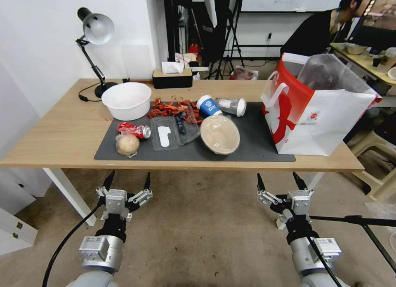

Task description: Pick up the trash from the table and place it into the takeout bag.

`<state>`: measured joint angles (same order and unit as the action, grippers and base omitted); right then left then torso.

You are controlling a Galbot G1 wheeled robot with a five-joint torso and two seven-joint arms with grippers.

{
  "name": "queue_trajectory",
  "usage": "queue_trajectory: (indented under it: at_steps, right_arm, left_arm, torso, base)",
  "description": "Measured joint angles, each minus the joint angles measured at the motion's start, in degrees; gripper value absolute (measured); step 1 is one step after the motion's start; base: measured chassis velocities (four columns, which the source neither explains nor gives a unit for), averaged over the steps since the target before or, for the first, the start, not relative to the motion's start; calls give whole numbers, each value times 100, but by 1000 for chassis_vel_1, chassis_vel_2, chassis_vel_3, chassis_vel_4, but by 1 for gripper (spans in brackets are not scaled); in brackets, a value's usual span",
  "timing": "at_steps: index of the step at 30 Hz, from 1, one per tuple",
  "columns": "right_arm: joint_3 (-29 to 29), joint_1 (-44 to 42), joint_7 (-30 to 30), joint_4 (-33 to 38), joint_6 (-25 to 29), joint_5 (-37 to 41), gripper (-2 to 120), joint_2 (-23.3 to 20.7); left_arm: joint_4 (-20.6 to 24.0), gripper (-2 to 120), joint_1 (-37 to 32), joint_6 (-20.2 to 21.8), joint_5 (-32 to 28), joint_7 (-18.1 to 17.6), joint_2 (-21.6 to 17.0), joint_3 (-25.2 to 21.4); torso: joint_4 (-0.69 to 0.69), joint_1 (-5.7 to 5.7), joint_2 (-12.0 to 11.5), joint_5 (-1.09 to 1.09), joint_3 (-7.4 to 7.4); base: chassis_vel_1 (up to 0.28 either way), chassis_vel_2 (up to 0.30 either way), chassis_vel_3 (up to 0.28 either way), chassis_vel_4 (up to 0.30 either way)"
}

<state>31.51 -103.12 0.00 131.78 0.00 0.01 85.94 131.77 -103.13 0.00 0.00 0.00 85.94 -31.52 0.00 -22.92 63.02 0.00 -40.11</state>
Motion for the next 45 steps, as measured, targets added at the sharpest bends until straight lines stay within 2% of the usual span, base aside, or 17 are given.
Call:
queue_trajectory:
  at_steps: [21, 23, 26, 27, 30, 31, 32, 34, 36, 42, 45]
  right_arm:
    - [0, 12, 2, 6, -29, 7, 100, 0]
    - [9, 56, 19, 38, -129, 49, 100, 1]
    - [110, 338, 148, 267, -757, 311, 100, 3]
    - [110, 338, 148, 267, -757, 311, 100, 3]
    - [186, 589, 254, 450, -1244, 563, 100, 3]
    - [186, 589, 254, 450, -1244, 563, 100, 3]
    - [215, 760, 317, 498, -1448, 822, 100, -25]
    - [257, 973, 403, 587, -1633, 1137, 100, -71]
    - [242, 1011, 434, 562, -1609, 1278, 100, -97]
    - [177, 1046, 478, 444, -1298, 1644, 100, -180]
    - [121, 1149, 478, 166, -927, 1923, 100, -257]
  left_arm:
    - [0, 100, 20, 31, -25, 0, 1, 0]
    - [2, 100, 79, 146, -103, 4, 7, -1]
    - [20, 100, 434, 781, -541, 36, 58, -11]
    - [20, 100, 434, 781, -541, 36, 58, -11]
    - [51, 100, 826, 1494, -1032, 76, 119, -26]
    - [51, 100, 826, 1494, -1032, 76, 119, -26]
    - [43, 100, 974, 1667, -1231, 94, 118, -40]
    - [-42, 100, 1060, 1578, -1376, 97, 42, -84]
    - [-66, 100, 1080, 1525, -1392, 100, 19, -89]
    - [-146, 100, 1115, 1365, -1397, 136, -75, -86]
    - [-236, 100, 1214, 1299, -1404, 192, -144, -45]
  torso:
    - [0, 0, 0, 0, 0]
    - [0, 1, 0, 1, 0]
    - [0, 0, 0, 0, 0]
    - [0, 0, 0, 0, 0]
    - [0, 0, 0, -2, 0]
    - [0, 0, 0, -2, 0]
    - [-4, 0, 0, 1, -1]
    - [1, 0, 0, -4, 0]
    - [1, -1, 0, 0, -1]
    - [0, 0, 0, 0, 0]
    - [-3, 0, 0, -1, -1]
  base:
    - [0, 0, 0, 0]
    - [0, 0, 0, 0]
    - [0, 0, 0, 0]
    - [0, 0, 0, 0]
    - [0, 0, 0, 0]
    - [0, 0, 0, 0]
    - [0, 0, 0, 0]
    - [0, 0, 0, 0]
    - [0, 0, 0, 0]
    - [0, 0, 0, 0]
    - [0, 0, 0, 0]
